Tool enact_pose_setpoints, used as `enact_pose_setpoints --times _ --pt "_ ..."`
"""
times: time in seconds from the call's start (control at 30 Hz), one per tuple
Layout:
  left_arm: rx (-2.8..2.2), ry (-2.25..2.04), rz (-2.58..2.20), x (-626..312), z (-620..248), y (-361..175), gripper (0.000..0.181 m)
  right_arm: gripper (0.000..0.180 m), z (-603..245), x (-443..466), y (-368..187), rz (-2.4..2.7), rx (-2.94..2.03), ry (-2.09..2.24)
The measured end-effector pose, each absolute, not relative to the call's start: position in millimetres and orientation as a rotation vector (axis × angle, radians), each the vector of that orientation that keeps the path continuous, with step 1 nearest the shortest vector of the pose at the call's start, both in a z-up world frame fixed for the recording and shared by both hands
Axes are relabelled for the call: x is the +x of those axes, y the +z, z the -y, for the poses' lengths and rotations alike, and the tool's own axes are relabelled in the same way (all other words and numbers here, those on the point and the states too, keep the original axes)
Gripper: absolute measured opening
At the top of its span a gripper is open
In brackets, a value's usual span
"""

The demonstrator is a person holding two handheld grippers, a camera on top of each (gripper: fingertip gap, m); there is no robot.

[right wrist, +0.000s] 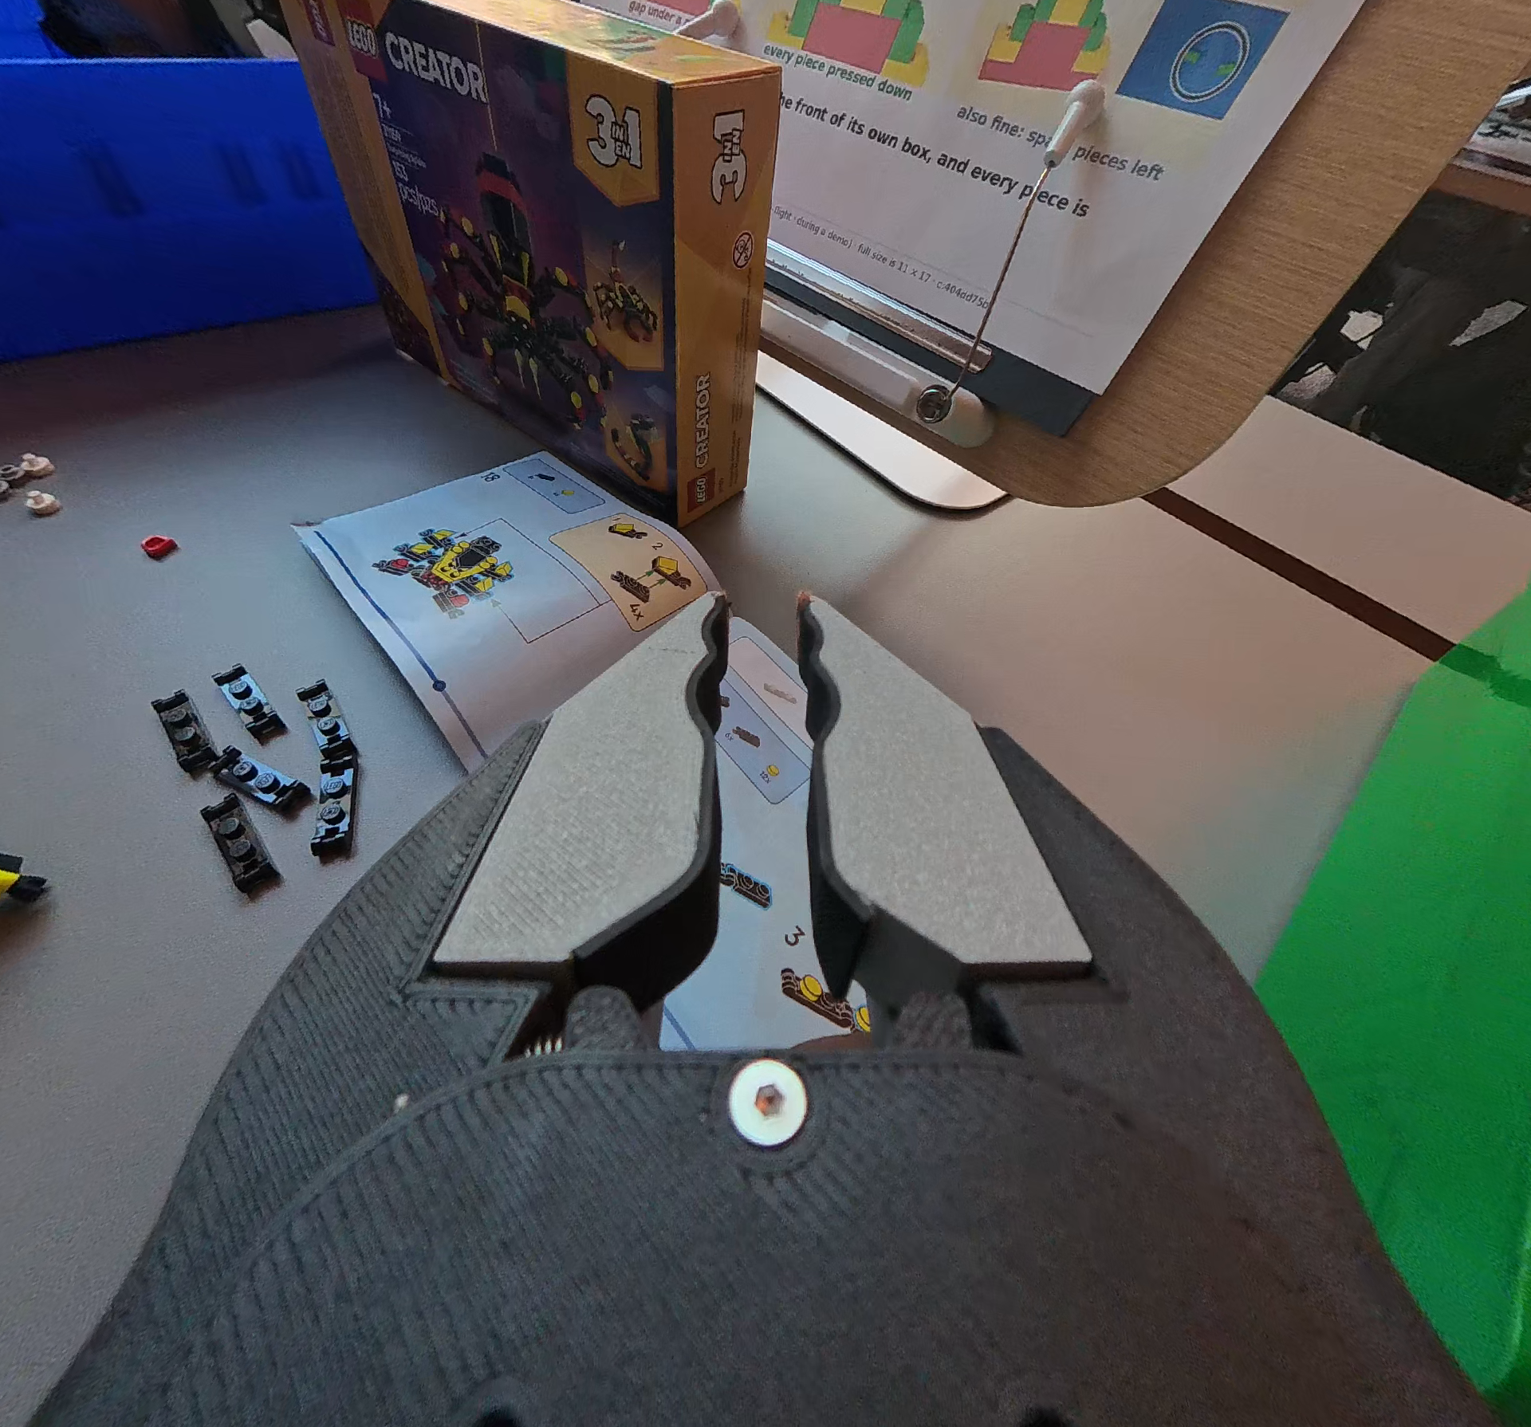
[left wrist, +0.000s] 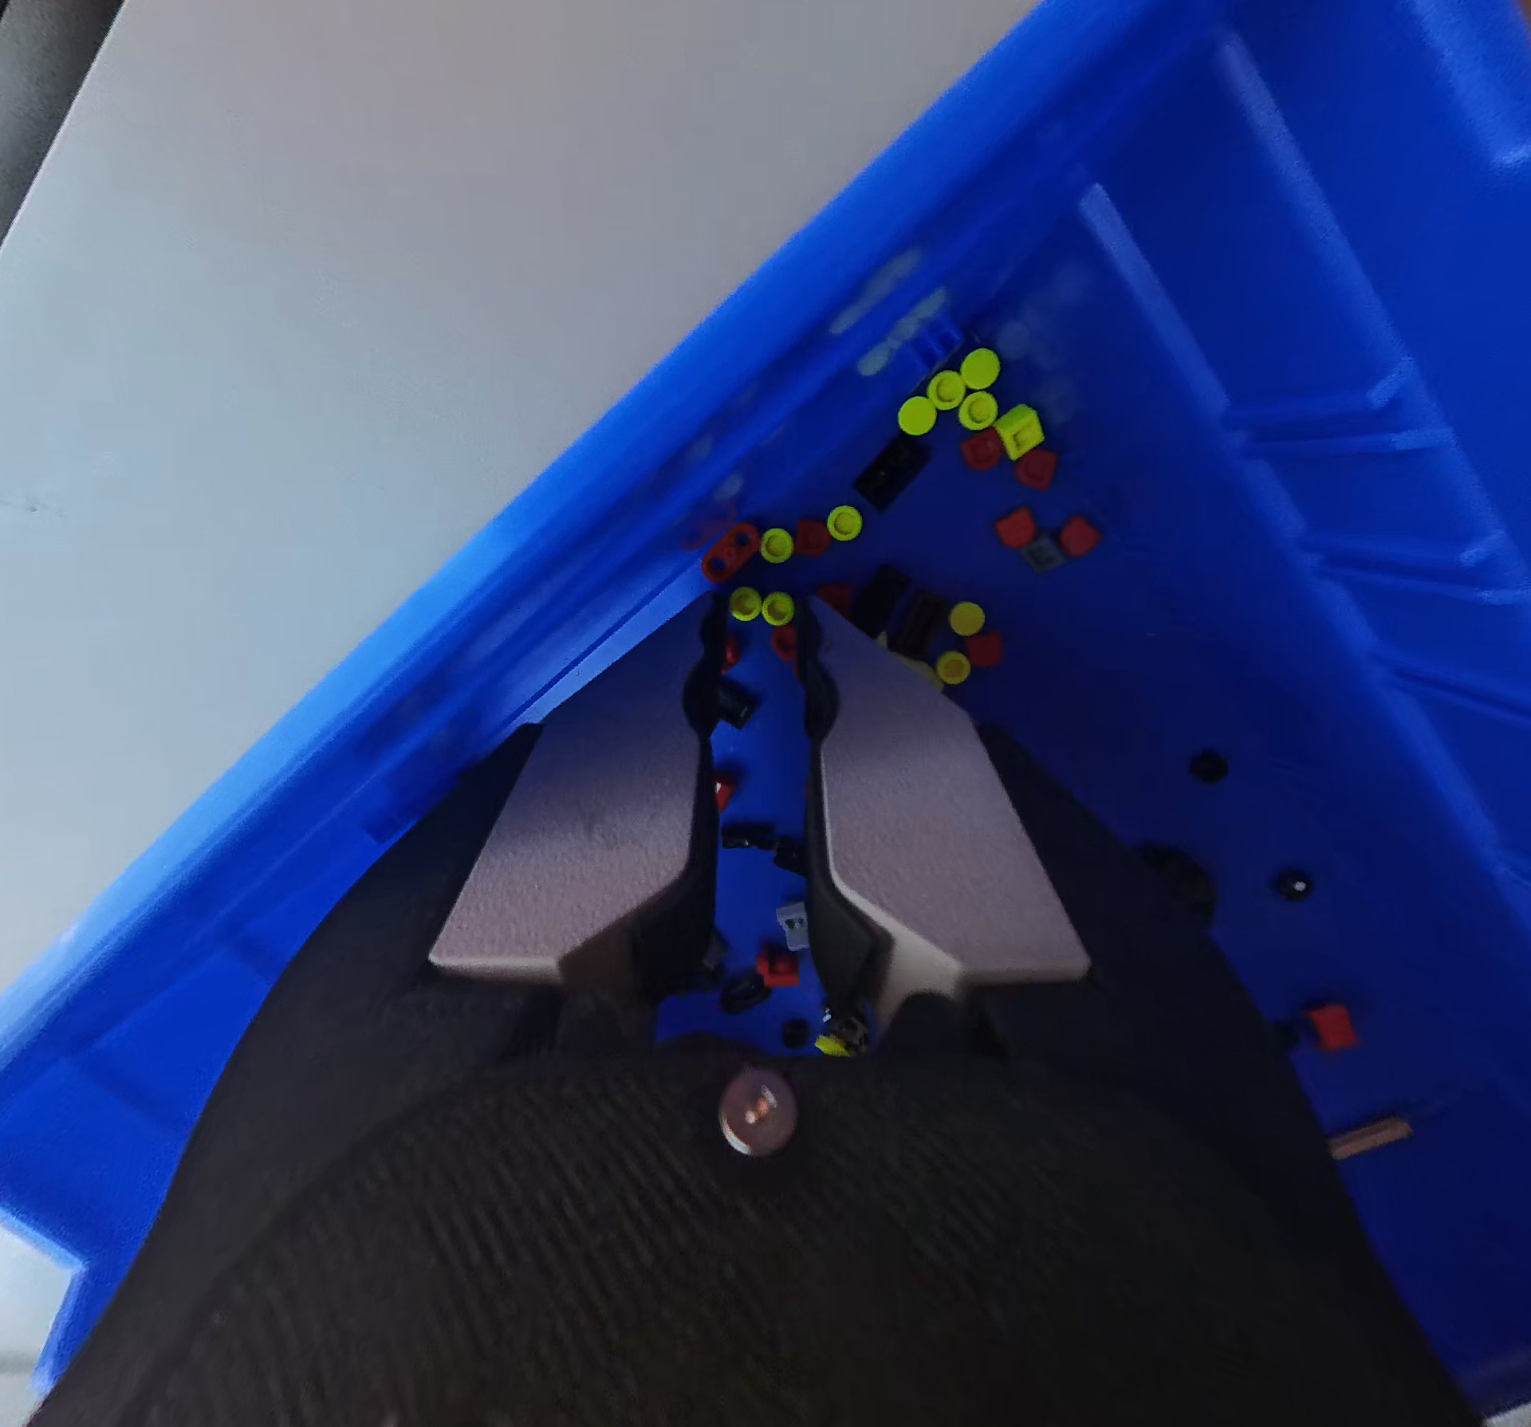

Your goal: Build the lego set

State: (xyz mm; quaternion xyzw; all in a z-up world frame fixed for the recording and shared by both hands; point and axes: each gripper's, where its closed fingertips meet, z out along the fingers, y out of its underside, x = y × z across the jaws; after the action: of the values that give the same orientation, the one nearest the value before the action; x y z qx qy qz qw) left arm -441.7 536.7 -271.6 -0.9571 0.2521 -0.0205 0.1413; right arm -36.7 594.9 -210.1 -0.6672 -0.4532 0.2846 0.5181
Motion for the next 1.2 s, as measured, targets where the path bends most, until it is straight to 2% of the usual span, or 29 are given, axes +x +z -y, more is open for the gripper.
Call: enact_pose_setpoints --times 0.23,0.3,0.47,0.93,1.2 --pt "-2.757 -0.045 -0.751 -441.6 -536.5 -271.4 0.013 0.014 -595.0 -36.7 -210.1 1.087 -1.601 0.683" --pt "-2.764 -0.017 -0.779 -444.0 -534.7 -271.9 0.0 0.013 -595.1 -36.7 -210.0 1.087 -1.6 0.682" --pt "-2.763 0.0 -0.788 -445.1 -534.5 -271.9 0.0 0.014 -595.1 -36.8 -210.2 1.087 -1.601 0.683" --pt "-2.76 -0.059 -0.729 -440.3 -535.4 -271.3 0.018 0.014 -595.2 -36.8 -210.0 1.086 -1.601 0.683" --pt "-2.757 -0.062 -0.723 -436.7 -539.4 -271.6 0.016 0.014 -595.0 -36.5 -209.7 1.084 -1.6 0.684"
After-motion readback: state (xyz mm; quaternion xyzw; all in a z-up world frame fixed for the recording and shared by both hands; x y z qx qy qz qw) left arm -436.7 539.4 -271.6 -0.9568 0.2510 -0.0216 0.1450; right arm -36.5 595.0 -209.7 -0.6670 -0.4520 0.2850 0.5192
